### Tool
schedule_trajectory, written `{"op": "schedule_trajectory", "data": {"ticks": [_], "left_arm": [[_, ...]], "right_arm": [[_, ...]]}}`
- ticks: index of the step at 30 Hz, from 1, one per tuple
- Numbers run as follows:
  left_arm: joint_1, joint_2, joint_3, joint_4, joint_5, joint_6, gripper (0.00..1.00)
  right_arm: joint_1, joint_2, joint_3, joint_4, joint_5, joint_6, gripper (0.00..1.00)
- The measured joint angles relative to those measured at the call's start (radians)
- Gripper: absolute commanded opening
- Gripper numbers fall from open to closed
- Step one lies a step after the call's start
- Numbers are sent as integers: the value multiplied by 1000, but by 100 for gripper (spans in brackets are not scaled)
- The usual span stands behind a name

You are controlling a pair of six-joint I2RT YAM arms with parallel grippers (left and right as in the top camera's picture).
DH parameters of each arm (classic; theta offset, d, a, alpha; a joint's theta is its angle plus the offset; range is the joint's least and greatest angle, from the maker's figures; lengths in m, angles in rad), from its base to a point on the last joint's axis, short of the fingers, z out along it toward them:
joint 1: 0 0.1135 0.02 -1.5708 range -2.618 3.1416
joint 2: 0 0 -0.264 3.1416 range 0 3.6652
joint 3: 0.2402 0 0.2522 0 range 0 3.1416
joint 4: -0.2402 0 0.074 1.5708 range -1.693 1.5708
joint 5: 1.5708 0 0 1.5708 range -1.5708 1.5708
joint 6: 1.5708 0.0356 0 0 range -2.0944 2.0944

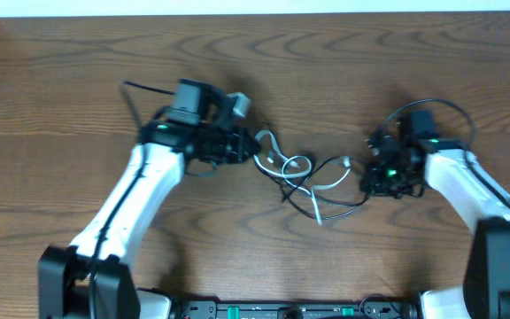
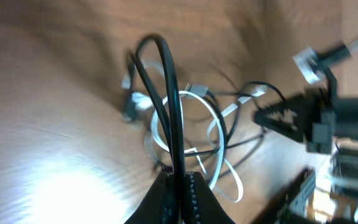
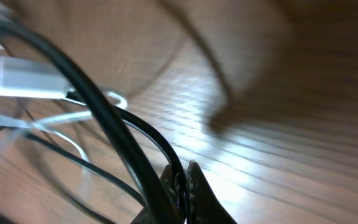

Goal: Untangle cables

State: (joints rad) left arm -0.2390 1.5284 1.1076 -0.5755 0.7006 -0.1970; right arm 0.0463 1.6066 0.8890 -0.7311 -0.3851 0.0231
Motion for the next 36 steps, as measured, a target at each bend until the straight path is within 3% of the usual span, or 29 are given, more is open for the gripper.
{"op": "schedule_trajectory", "data": {"ticks": [4, 7, 17, 23, 27, 36], "left_arm": [[66, -51, 0, 0, -3, 7, 8], [64, -56, 0, -13, -3, 11, 8], [19, -56, 0, -38, 19, 14, 8], [-24, -56, -2, 199, 308, 31, 8], [-79, -56, -2, 255, 421, 38, 8], [-159, -56, -2, 286, 432, 38, 8]], "right_arm": [[-79, -161, 0, -13, 24, 9, 4], [-99, -254, 0, -13, 32, 20, 28], [-101, -400, 0, -17, 7, 25, 57], [-90, -400, 0, -18, -140, 17, 63], [-34, -399, 0, -17, -193, 17, 67], [97, -396, 0, 42, -216, 17, 68]]}}
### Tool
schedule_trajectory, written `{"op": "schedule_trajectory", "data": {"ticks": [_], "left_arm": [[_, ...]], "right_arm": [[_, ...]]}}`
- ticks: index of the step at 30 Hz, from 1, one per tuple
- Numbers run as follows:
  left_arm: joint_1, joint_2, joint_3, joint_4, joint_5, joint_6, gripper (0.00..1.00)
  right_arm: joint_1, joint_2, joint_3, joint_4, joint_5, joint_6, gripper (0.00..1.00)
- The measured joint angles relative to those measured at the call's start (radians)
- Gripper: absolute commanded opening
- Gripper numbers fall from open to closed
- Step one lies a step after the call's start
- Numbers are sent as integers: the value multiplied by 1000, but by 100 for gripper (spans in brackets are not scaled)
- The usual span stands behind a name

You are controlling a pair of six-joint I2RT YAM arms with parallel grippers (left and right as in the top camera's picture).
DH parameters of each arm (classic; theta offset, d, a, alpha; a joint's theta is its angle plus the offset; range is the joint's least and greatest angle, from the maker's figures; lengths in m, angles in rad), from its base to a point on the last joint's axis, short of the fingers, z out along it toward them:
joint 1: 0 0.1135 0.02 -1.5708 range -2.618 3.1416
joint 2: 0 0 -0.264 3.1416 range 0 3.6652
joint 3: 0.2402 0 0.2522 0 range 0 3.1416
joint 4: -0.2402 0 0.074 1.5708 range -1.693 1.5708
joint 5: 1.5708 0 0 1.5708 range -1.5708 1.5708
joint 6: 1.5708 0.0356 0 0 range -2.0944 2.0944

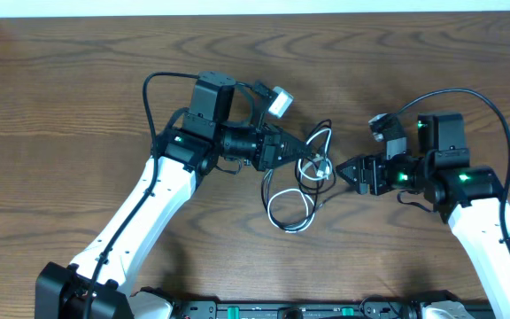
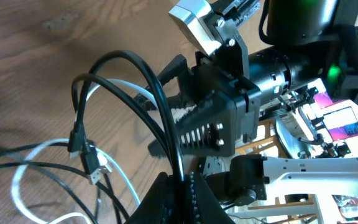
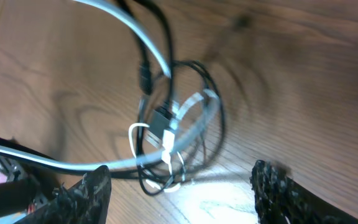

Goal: Untangle cables

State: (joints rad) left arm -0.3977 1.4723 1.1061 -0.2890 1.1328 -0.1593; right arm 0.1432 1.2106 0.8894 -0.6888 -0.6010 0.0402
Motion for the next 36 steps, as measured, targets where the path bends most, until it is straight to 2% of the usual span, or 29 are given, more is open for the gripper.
{"op": "schedule_trajectory", "data": {"ticks": [11, 21, 26, 28, 36], "left_arm": [[-5, 0, 0, 0, -93, -1, 8], [-5, 0, 0, 0, -97, -20, 8], [-5, 0, 0, -1, -97, -24, 8], [-5, 0, 0, -1, -99, -24, 8], [-5, 0, 0, 0, -103, -24, 8]], "right_arm": [[147, 0, 0, 3, -55, -48, 68], [216, 27, 0, 72, -17, -274, 66], [216, 67, 0, 83, -8, -347, 61], [216, 102, 0, 110, -6, -365, 53], [216, 163, 0, 185, -5, -386, 39]]}}
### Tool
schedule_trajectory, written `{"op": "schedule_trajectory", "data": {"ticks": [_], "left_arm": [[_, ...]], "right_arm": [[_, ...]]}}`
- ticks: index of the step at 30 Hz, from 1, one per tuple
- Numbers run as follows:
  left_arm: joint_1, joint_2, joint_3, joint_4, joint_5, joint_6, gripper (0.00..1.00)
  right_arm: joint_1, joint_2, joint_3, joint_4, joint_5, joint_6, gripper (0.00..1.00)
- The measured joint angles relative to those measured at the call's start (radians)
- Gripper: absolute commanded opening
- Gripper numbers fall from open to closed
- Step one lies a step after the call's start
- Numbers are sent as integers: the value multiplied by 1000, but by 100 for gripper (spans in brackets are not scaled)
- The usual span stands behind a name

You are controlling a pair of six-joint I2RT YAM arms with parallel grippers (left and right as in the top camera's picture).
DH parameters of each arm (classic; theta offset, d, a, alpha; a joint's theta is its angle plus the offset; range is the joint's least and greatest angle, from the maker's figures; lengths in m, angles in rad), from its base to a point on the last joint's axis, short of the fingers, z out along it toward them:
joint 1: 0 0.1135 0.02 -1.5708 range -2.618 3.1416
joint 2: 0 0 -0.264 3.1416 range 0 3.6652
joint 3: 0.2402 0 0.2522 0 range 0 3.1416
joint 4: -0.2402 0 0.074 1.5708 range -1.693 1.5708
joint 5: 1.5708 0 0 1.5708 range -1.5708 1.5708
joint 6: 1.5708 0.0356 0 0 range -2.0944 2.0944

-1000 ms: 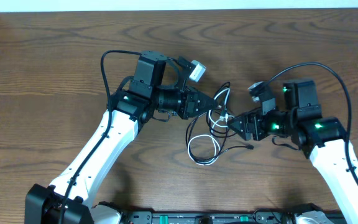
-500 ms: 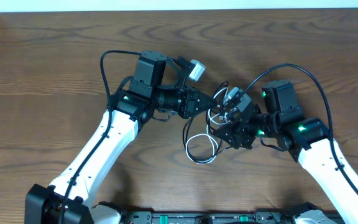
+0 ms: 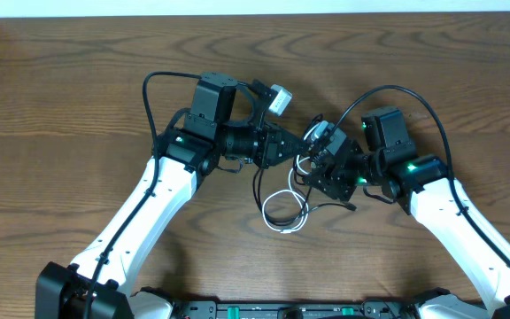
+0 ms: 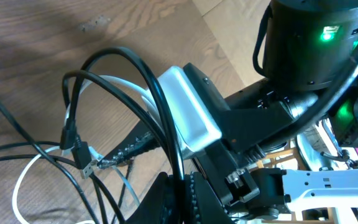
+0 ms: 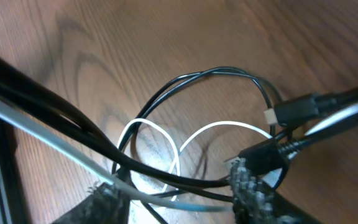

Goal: Untangle cables

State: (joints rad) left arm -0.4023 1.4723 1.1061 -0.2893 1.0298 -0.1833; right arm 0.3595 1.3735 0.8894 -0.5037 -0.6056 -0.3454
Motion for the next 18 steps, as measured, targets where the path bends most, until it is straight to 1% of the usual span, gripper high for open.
{"op": "schedule_trajectory", "data": {"ticks": [2, 4, 5, 7, 10, 11, 12, 15, 18], "left_arm": [[0, 0, 0, 0, -1, 0, 8], [0, 0, 0, 0, -2, 0, 8], [0, 0, 0, 0, -3, 0, 8], [0, 0, 0, 0, -5, 0, 8], [0, 0, 0, 0, -6, 0, 8], [0, 0, 0, 0, -8, 0, 8], [0, 0, 0, 0, -8, 0, 8], [0, 0, 0, 0, -8, 0, 8], [0, 0, 0, 0, -8, 0, 8]], "right_arm": [[0, 0, 0, 9, 0, -3, 25], [0, 0, 0, 8, -2, -4, 15], [0, 0, 0, 7, -3, -8, 11], [0, 0, 0, 2, -6, -5, 7], [0, 0, 0, -12, -12, -6, 9], [0, 0, 0, -26, -15, -6, 20], [0, 0, 0, -33, -16, -5, 28], [0, 0, 0, -45, -22, -10, 34], [0, 0, 0, -42, -24, -6, 34]]}}
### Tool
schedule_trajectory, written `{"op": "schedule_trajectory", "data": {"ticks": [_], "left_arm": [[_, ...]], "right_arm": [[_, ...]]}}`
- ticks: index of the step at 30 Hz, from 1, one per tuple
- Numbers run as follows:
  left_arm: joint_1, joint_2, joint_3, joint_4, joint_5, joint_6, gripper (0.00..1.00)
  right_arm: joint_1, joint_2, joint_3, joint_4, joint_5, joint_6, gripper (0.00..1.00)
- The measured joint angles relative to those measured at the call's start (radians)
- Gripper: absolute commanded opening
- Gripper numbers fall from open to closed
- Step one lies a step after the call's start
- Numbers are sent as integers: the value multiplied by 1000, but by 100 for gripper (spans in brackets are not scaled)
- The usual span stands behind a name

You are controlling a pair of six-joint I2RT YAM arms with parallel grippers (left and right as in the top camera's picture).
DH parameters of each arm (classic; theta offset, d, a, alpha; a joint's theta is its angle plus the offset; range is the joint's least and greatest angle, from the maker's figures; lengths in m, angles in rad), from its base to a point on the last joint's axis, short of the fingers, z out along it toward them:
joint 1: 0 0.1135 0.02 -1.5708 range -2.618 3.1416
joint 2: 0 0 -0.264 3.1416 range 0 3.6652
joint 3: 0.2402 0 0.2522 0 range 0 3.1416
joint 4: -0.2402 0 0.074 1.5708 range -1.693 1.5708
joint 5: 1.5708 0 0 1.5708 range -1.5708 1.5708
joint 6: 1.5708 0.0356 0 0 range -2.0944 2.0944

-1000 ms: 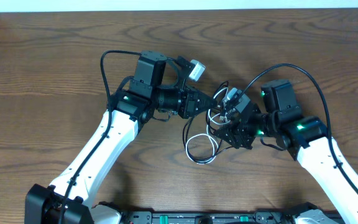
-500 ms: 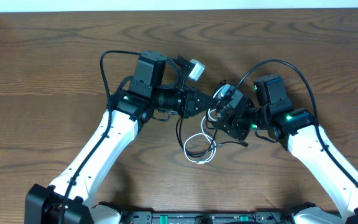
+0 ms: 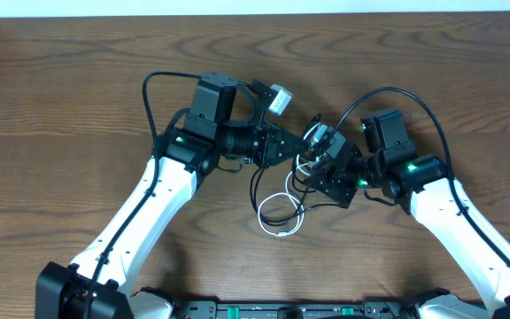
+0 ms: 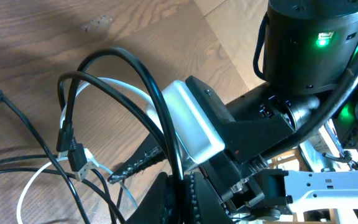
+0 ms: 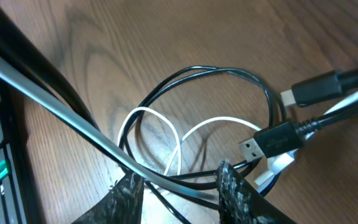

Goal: Untangle cables

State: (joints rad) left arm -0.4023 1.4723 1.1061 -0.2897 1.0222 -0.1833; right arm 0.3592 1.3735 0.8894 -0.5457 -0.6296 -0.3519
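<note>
A tangle of black and white cables (image 3: 280, 211) lies at the table's middle, partly lifted. My left gripper (image 3: 283, 149) (image 4: 182, 186) is shut on a thick black cable (image 4: 160, 102) that arches up from its fingers. A black cable with a USB plug (image 4: 73, 155) hangs beside it. My right gripper (image 3: 319, 180) (image 5: 179, 186) faces the left one, open. Its fingers (image 5: 232, 186) stand either side of a grey-white cable (image 5: 166, 180) and thin black strands. Below it lie white loops (image 5: 166, 127) and a USB plug (image 5: 272, 140).
The wooden table (image 3: 60, 97) runs to a white strip at the back. A black rail (image 3: 282, 310) lines the front edge. Each arm's own black lead loops above it, the left one (image 3: 149, 89) and the right one (image 3: 397, 91).
My right gripper's fingers stand closer together around the grey-white cable and black strands. The loops on the table sit slightly further left. My left gripper still holds the black cable.
First both grippers were shut on black cable at opposite sides of the tangle. Then the left held its cable raised near the middle while the right stood open and empty to the right. The right then reached into the tangle, open, and has now narrowed around strands.
</note>
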Motion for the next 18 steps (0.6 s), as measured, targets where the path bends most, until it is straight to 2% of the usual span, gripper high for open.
{"op": "schedule_trajectory", "data": {"ticks": [9, 15, 18], "left_arm": [[0, 0, 0, 0, 0, -1, 8], [0, 0, 0, 0, 0, -1, 8], [0, 0, 0, 0, 0, -1, 8]], "right_arm": [[0, 0, 0, 73, -2, 0, 33], [0, 0, 0, 79, -3, 1, 30], [0, 0, 0, 79, -3, 0, 25]]}}
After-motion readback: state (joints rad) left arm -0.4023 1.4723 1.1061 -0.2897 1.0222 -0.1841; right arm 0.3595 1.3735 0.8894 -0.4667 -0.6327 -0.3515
